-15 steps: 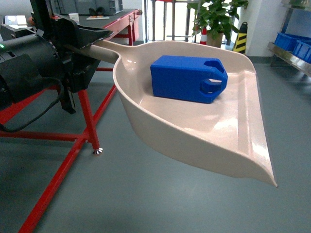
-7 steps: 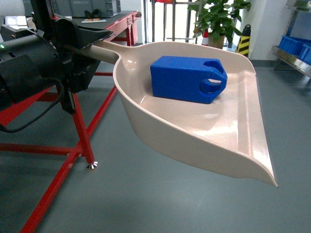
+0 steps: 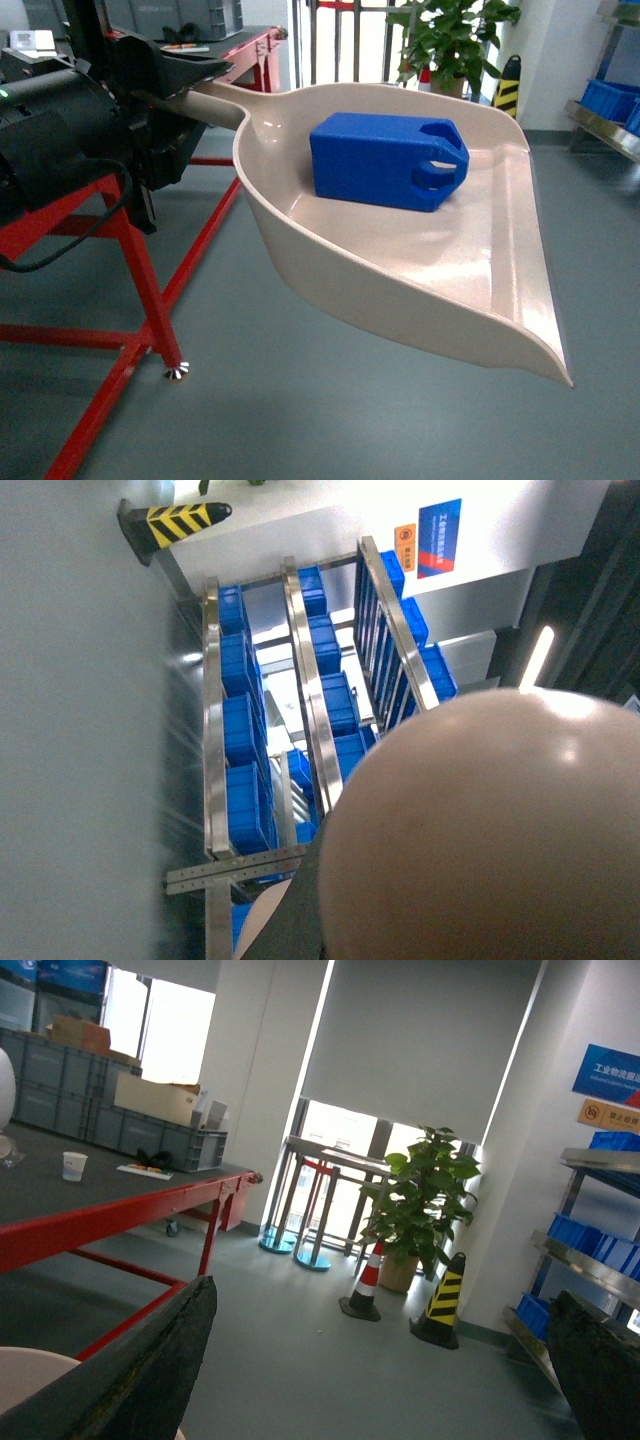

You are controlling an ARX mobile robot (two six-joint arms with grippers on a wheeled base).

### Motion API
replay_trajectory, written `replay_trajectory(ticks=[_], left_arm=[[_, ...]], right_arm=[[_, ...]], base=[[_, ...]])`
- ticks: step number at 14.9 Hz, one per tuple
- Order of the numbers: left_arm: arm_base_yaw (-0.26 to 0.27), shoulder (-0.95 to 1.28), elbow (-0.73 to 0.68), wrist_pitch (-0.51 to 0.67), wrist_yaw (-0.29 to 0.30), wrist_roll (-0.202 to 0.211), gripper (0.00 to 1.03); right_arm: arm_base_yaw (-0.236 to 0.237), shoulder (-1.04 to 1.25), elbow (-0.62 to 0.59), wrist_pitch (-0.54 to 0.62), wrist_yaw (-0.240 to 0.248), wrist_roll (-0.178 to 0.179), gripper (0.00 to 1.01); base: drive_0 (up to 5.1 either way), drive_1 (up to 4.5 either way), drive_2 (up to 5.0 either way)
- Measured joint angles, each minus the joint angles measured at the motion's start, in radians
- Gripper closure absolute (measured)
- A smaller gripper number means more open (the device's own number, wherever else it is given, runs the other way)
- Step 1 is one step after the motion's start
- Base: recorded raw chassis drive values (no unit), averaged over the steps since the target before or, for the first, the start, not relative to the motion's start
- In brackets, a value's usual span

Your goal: Place part in tray to right shelf

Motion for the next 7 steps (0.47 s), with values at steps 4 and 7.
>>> replay_trajectory(ticks=[4, 7], left_arm=[[0.000, 0.000, 0.000, -0.005, 0.000, 0.000, 0.89], [0.000, 0.000, 0.000, -0.004, 0.000, 0.000, 0.89]], right_arm=[[0.000, 0.000, 0.000, 0.000, 0.000, 0.000, 0.03], [0.000, 0.000, 0.000, 0.000, 0.000, 0.000, 0.03]], base=[[0.1, 3.93, -3.7], [0.1, 3.93, -3.8]])
